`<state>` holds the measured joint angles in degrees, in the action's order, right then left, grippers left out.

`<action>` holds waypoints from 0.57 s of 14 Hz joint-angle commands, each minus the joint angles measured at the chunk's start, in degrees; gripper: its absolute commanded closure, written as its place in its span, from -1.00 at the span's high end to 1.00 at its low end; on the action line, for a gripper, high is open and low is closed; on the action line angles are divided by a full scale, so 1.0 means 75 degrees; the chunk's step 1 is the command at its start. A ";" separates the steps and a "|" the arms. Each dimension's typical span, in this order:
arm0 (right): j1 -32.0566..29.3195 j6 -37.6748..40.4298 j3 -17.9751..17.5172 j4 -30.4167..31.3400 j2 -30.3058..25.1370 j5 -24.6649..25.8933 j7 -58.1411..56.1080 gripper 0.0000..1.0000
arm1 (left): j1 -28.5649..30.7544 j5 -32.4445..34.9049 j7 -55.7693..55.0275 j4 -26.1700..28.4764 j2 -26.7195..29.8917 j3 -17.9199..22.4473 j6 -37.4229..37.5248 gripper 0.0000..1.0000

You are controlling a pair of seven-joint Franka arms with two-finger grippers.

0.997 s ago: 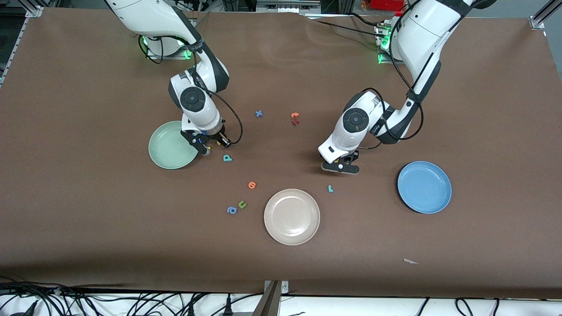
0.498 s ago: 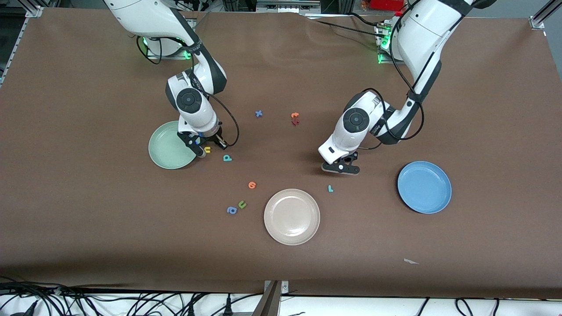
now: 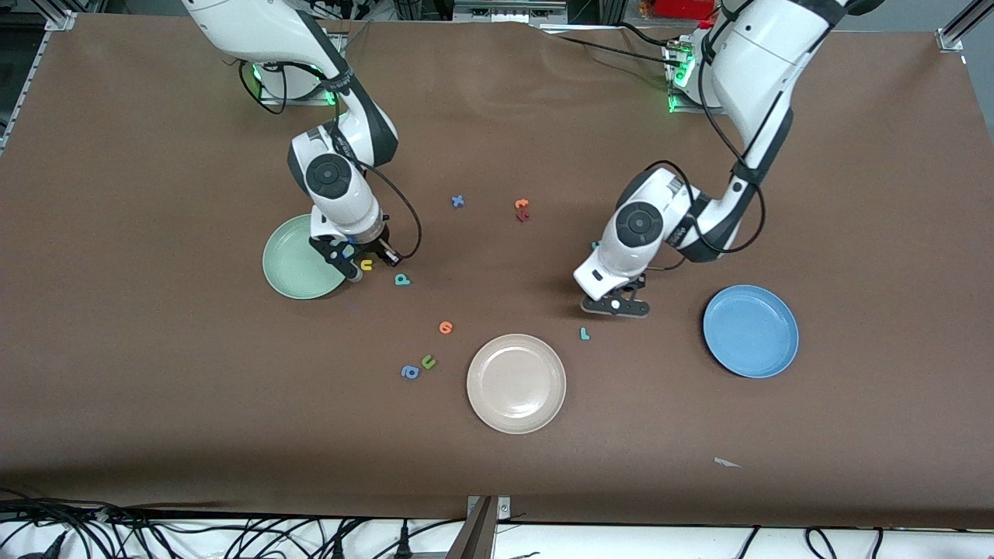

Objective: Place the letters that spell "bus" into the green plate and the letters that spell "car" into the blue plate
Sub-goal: 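Drop the yellow letter in the blue plate while the right gripper drops z in green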

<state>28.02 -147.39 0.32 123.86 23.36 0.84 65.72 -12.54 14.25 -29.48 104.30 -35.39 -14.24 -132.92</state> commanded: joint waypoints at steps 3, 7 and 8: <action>0.0026 0.1324 0.1079 0.0184 -0.0782 0.0110 -0.2149 -0.82 | 0.1224 0.0280 0.1933 -0.0897 0.0231 -0.0058 0.1584 -0.75; 0.0015 0.1324 0.1363 0.0524 -0.0630 0.0110 -0.2692 0.42 | 0.2092 0.0338 0.3739 -0.0992 0.0196 -0.0011 0.1738 -0.75; 0.0015 0.1324 0.1363 0.0490 -0.0618 0.0110 -0.2646 0.99 | 0.2187 0.0478 0.3998 -0.1015 0.0149 0.0012 0.1738 -0.73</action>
<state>27.82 -137.32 10.52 126.66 18.89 0.86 46.14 2.45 14.94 -3.83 97.13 -34.06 -13.79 -121.11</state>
